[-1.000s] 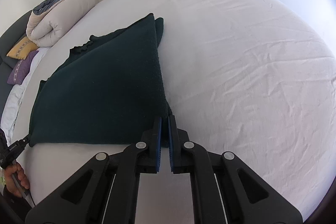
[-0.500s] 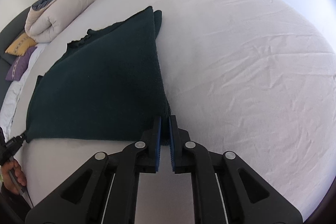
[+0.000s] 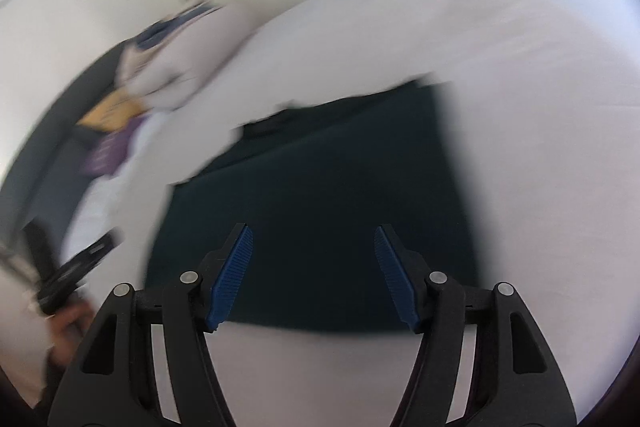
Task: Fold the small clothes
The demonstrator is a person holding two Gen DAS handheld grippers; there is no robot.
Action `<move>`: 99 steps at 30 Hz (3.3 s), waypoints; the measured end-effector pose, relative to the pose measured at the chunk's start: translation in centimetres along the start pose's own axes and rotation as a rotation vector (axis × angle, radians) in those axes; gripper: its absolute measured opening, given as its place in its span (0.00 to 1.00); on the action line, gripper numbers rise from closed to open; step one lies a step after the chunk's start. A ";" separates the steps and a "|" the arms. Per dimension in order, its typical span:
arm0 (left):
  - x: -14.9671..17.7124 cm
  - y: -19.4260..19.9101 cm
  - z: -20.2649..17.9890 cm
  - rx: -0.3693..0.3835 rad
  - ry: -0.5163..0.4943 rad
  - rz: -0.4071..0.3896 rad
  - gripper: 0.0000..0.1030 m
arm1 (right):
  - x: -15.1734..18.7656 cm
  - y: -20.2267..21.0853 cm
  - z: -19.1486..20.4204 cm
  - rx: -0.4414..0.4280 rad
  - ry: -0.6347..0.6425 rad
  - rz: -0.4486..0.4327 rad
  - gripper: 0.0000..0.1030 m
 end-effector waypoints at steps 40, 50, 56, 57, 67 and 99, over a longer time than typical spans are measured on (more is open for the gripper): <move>7.8 -8.1 -4.9 -0.077 -0.197 0.237 0.77 | -1.3 -12.3 -3.4 -0.114 -0.364 0.109 0.19; 8.1 -7.4 -4.6 -0.067 -0.194 0.225 0.77 | -4.7 -4.9 -10.0 0.040 -0.421 -0.102 0.29; 7.9 -7.5 -4.7 -0.061 -0.196 0.225 0.77 | -4.0 -4.9 -6.4 0.011 -0.342 -0.100 0.55; 7.9 -7.4 -4.6 -0.054 -0.192 0.223 0.77 | -3.1 -3.9 -5.9 0.003 -0.329 -0.094 0.55; 4.9 0.3 5.3 -0.043 0.150 0.064 0.78 | -1.8 -2.9 0.1 -0.049 -0.184 -0.026 0.56; 9.0 -5.6 6.1 0.542 0.675 0.322 0.13 | 1.6 -24.7 19.8 -0.238 -0.107 0.488 0.58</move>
Point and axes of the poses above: each gripper's, at about its wrist camera, not at the fingertips, and y roughly against the way its jaws point, z to its left, x to its underside, the point moved 10 cm from there along -y, roughly the way its jaws point, and after that the axes turned 9 degrees about -y, right-handed, at the moved point
